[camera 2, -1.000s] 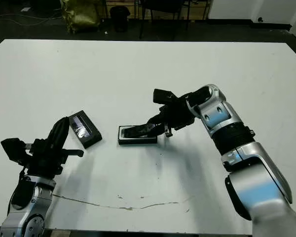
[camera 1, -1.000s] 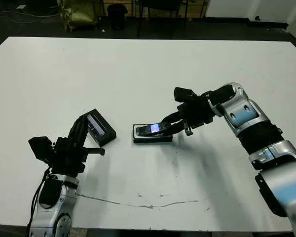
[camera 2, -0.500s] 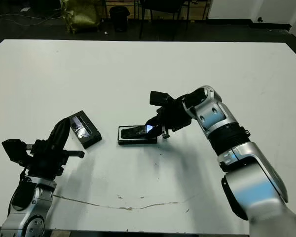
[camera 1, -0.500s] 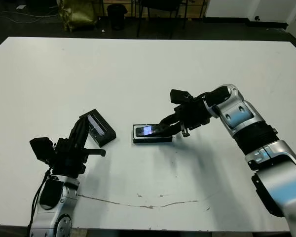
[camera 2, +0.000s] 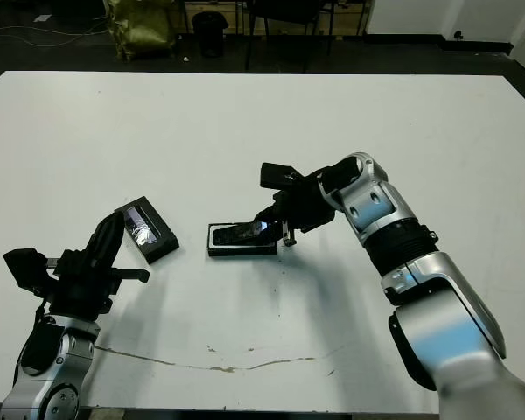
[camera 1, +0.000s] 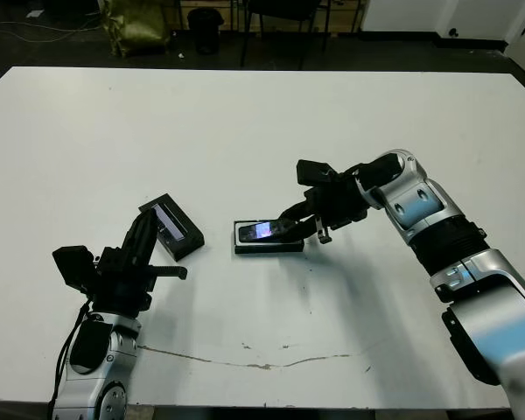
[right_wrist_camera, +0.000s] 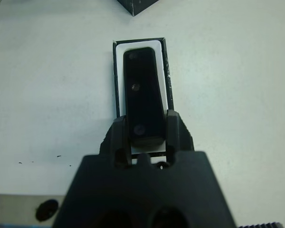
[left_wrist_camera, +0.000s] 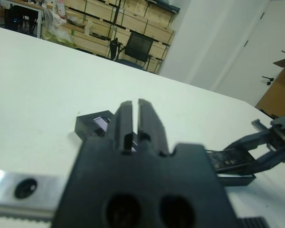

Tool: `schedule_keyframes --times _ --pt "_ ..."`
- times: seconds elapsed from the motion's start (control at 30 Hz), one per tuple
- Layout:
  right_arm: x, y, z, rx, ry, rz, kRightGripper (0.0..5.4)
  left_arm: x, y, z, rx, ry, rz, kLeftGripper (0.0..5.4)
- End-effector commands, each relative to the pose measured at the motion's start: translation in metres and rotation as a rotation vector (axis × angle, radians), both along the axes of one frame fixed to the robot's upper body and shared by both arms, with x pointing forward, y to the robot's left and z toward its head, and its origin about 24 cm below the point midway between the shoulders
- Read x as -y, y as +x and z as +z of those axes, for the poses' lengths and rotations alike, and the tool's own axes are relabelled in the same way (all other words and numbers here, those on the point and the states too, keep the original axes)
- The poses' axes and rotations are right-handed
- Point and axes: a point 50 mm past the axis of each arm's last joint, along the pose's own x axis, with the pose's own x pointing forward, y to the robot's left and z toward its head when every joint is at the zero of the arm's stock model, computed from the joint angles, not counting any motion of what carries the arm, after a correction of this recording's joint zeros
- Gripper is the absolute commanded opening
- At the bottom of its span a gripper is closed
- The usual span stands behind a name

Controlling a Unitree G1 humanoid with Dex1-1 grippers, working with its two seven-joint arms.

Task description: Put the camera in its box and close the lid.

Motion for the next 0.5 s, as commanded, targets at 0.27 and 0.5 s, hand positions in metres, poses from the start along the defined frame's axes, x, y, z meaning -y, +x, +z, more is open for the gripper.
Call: schedule_keyframes --times 0.27,0.5 --pt "-0.0105 -0.0077 -0.0177 -0.044 0.020 0.001 0.55 -0.0012 -0.0026 -0.0051 -0.030 0.005 0.015 0.00" --pt "-0.0105 -0.0061 -0.0156 0.028 0.027 0.073 2.06 -0.0013 -0.0022 -0.0058 -0.026 0.005 0.013 0.00"
